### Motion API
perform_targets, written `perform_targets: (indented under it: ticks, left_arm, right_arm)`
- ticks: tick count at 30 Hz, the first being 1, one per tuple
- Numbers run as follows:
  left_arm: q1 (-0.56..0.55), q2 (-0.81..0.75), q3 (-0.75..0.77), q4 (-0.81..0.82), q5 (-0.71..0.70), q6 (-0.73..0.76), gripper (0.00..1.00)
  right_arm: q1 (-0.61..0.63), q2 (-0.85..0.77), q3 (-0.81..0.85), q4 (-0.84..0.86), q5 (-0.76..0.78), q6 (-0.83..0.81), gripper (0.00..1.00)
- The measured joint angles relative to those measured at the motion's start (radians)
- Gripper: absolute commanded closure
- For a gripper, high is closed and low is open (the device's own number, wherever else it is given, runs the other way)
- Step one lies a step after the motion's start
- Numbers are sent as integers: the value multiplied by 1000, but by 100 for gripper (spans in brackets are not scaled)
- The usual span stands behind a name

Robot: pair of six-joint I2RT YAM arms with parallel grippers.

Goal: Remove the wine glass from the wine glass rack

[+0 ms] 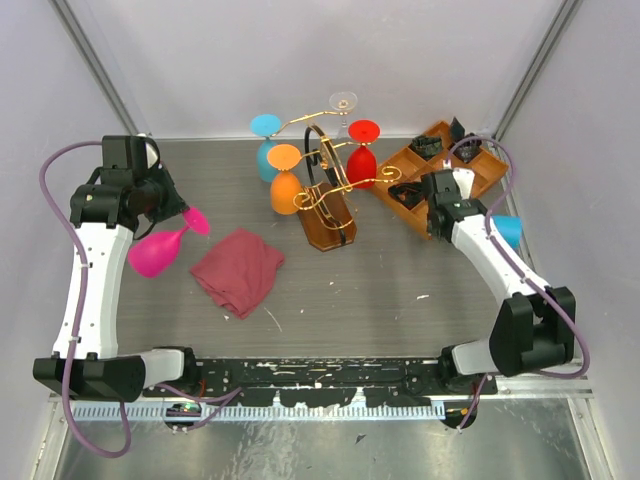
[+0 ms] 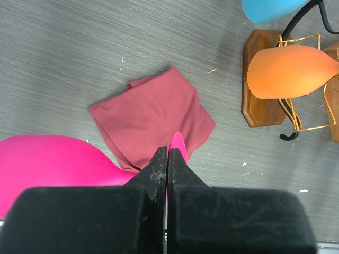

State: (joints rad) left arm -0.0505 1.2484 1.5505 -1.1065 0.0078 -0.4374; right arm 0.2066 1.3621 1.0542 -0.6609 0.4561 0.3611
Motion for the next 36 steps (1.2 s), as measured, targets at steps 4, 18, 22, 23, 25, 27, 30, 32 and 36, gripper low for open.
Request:
perform_targets:
  ticks: [4,18,22,23,25,27,30,32,36]
  left_arm:
    - [0,-1,0,0,-6,3,100]
    - [-10,-1,2,-8,-73,27,100]
    - [-23,51,24,-26,-173,53,100]
    - [-27,77,34,-30,-204,61,100]
    - [-32,139,55,-43,-258,73,100]
    - [-34,211,86,-64,-319,86,100]
    - [-36,340,150,-96,-424,105,100]
    - [-37,436,207,-119,-496,116,100]
    - [-37,625,306,-163,-632,126,100]
  right_arm:
    - [-67,87,47,-83,145,24,99]
    - [-272,498,87,-175,425,52,99]
    - [-272,599,130,-201,519,53,100]
    - [-270,617,137,-205,534,53,99]
    - [-267,638,138,-205,559,52,99]
    - [-267,645,137,-204,573,52,99]
    - [-268,646,137,-200,573,49,99]
    - [-267,649,137,-198,571,44,99]
    - [-267,655,142,-194,571,33,99]
